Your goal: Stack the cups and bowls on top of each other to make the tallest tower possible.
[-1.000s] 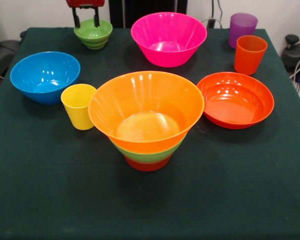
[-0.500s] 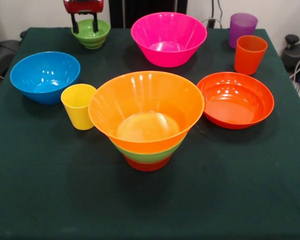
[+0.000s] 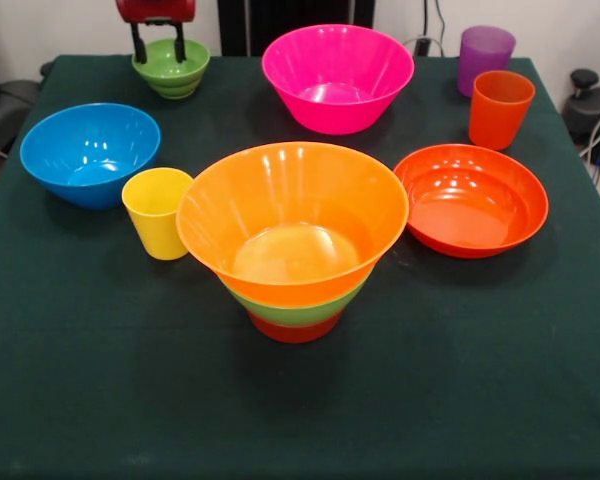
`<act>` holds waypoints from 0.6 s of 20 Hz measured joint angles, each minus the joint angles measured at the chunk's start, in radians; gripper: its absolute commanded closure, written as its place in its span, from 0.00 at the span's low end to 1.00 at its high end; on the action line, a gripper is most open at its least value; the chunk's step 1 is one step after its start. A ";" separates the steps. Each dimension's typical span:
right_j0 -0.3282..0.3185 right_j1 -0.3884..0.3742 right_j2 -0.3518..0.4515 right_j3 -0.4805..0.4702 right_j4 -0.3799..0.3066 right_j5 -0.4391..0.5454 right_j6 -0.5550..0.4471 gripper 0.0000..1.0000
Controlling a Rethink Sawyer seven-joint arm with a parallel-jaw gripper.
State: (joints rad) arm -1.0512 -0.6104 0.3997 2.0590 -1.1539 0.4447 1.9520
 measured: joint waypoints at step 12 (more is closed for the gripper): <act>-0.015 -0.065 0.008 0.001 0.015 0.033 -0.006 0.00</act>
State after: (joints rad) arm -1.0665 -0.6755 0.4079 2.0597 -1.1385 0.4774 1.9458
